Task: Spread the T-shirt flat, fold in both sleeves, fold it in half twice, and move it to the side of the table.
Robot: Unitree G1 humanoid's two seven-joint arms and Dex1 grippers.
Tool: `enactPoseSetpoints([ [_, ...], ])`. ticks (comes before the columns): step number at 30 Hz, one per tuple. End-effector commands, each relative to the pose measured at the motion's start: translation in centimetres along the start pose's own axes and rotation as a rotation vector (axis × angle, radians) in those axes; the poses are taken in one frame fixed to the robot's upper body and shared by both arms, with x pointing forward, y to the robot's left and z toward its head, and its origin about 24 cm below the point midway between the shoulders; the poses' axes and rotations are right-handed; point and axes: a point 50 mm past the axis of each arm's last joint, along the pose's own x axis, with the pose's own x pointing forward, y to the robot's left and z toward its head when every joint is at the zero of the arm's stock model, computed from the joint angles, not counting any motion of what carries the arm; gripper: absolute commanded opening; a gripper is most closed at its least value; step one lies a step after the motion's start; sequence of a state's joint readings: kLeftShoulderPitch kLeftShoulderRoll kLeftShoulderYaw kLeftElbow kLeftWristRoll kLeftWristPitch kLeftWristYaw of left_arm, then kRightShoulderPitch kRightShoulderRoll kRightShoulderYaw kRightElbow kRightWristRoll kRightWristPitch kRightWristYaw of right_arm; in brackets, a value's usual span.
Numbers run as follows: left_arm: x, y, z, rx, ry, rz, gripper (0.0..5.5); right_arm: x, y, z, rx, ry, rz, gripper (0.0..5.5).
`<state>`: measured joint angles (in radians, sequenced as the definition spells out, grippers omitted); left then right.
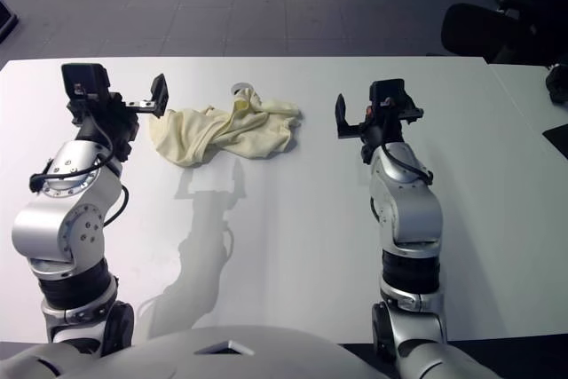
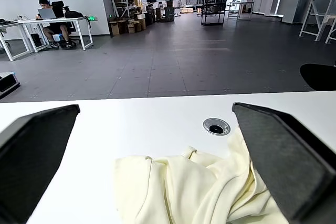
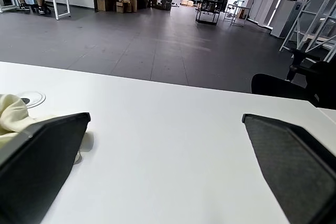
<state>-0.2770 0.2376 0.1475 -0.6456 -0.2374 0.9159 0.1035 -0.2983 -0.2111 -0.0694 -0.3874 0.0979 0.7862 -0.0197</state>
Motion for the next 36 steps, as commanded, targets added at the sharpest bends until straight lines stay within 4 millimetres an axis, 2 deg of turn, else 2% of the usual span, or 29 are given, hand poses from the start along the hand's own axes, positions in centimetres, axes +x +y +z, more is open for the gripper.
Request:
enactPoseSetpoints([
  [1,0.1,-0.1,0.4,0.004,-0.015,-0.003,5.40,-0.1,-0.2,-0.1,0.002,0.008,-0.021,5.39],
  [17,0.7,0.1,0.8,0.001,-0.027,0.016,5.40,0.5,0.1,0.3,0.002,-0.004,-0.013,5.39],
  [26,1.3,-0.3,0.9,0.008,-0.034,-0.018,5.40,0.2,0.2,-0.3,0.015,0.005,-0.025,5.39],
  [36,0.9,-0.3,0.8,0.006,-0.030,-0.008,5.40,0.2,0.3,-0.3,0.011,0.006,-0.020,5.39],
])
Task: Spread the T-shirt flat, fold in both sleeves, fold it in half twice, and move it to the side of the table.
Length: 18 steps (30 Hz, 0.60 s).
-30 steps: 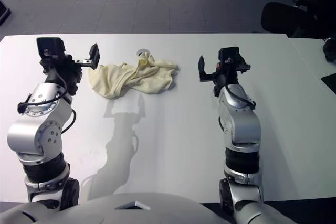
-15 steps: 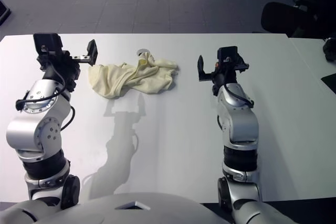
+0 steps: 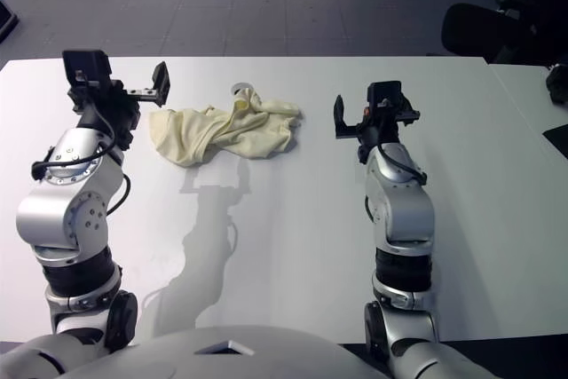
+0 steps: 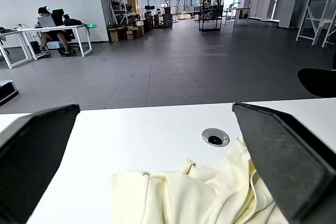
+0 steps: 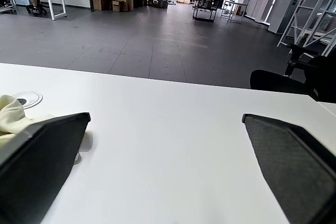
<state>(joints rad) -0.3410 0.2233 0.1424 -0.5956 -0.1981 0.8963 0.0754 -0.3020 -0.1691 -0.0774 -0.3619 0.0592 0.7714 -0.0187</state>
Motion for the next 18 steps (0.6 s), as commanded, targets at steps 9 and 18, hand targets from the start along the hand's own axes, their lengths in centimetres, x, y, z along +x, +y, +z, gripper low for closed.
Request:
enactPoseSetpoints([
  [9,0.0,0.2,-0.1,0.010,0.010,0.013,5.40,0.0,0.2,0.1,0.000,0.000,-0.006,5.39],
  [18,6.6,0.4,-3.0,0.350,0.072,-0.153,5.40,0.2,0.3,0.1,0.014,-0.009,-0.020,5.39],
])
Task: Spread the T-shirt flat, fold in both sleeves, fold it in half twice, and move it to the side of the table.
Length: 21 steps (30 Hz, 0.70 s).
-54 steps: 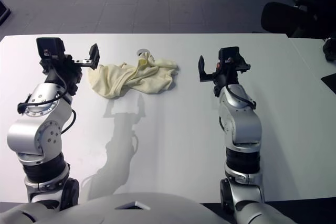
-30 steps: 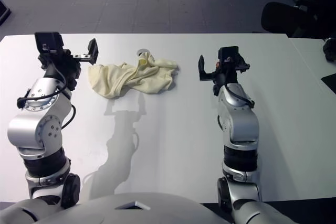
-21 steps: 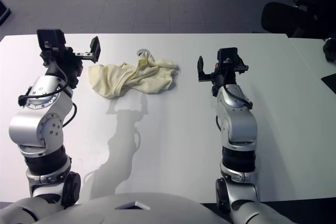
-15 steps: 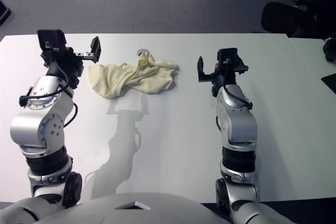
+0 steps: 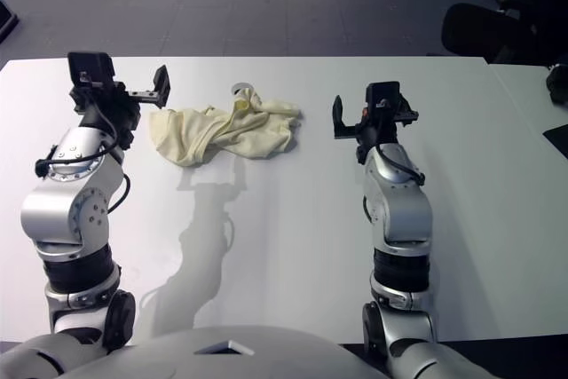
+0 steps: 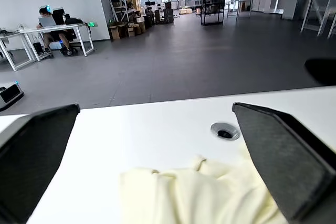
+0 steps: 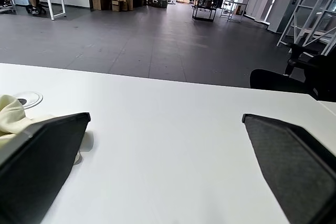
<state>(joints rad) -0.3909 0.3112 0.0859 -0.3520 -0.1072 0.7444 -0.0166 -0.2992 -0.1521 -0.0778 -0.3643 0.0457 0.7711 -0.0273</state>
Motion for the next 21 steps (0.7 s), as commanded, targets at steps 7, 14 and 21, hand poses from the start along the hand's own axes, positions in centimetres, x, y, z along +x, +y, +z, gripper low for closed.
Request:
enactPoseSetpoints([
  [7,7.0,-3.1,-8.8,0.748,0.240,-0.441,5.40,0.8,0.1,0.8,0.012,-0.034,-0.007,5.39],
  [14,4.9,-6.0,-12.6,0.729,0.275,-0.718,5.40,0.9,-0.1,0.8,0.009,-0.035,-0.004,5.39],
  [21,0.1,-7.0,-11.3,0.658,0.211,-0.882,5.40,0.4,0.1,0.6,-0.146,-0.018,0.173,5.39],
])
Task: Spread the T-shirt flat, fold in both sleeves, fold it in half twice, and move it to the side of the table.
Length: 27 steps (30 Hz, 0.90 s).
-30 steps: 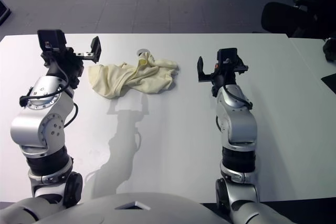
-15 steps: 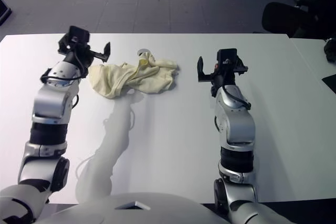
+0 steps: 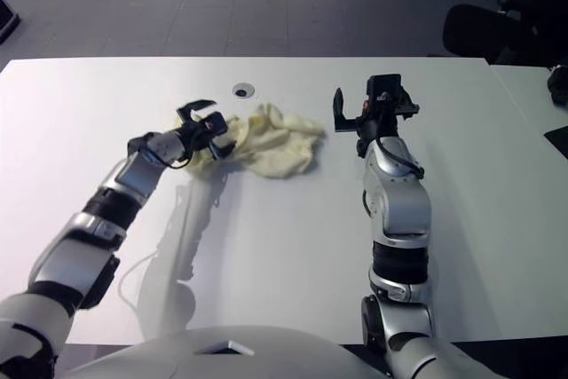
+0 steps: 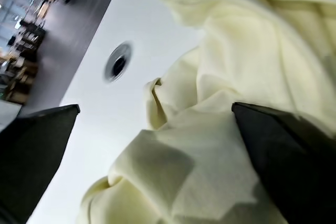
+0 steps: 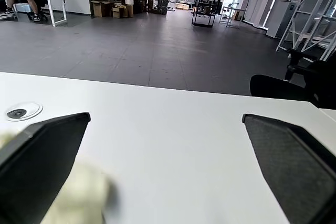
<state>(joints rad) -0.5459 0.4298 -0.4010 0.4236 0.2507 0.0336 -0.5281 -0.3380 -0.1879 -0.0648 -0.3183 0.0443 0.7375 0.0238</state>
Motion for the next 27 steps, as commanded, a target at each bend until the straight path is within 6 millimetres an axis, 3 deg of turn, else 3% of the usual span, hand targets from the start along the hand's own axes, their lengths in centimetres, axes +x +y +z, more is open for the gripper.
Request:
enactPoseSetpoints([
  [1,-2.3,-3.9,-0.9,-0.040,0.060,-0.146,5.40,-0.6,0.1,0.1,-0.144,0.008,0.191,5.39],
  [7,-4.7,-4.8,1.1,-0.045,0.036,-0.160,5.40,-2.3,1.4,1.1,-0.420,0.017,0.698,5.39],
  [10,-5.1,-4.4,1.9,-0.035,0.027,-0.151,5.40,-2.9,2.3,1.5,-0.596,0.003,0.950,5.39],
  [14,-5.2,-3.5,2.2,-0.015,0.030,-0.115,5.40,-2.9,3.9,1.4,-0.768,-0.042,1.162,5.39],
  [24,-6.8,-0.3,5.0,0.014,-0.030,-0.015,5.40,-1.0,5.6,-0.3,-1.062,-0.133,1.234,5.39],
  [27,-7.4,0.6,5.4,0.013,-0.032,0.019,5.40,-0.8,5.8,-0.5,-1.091,-0.150,1.235,4.95],
])
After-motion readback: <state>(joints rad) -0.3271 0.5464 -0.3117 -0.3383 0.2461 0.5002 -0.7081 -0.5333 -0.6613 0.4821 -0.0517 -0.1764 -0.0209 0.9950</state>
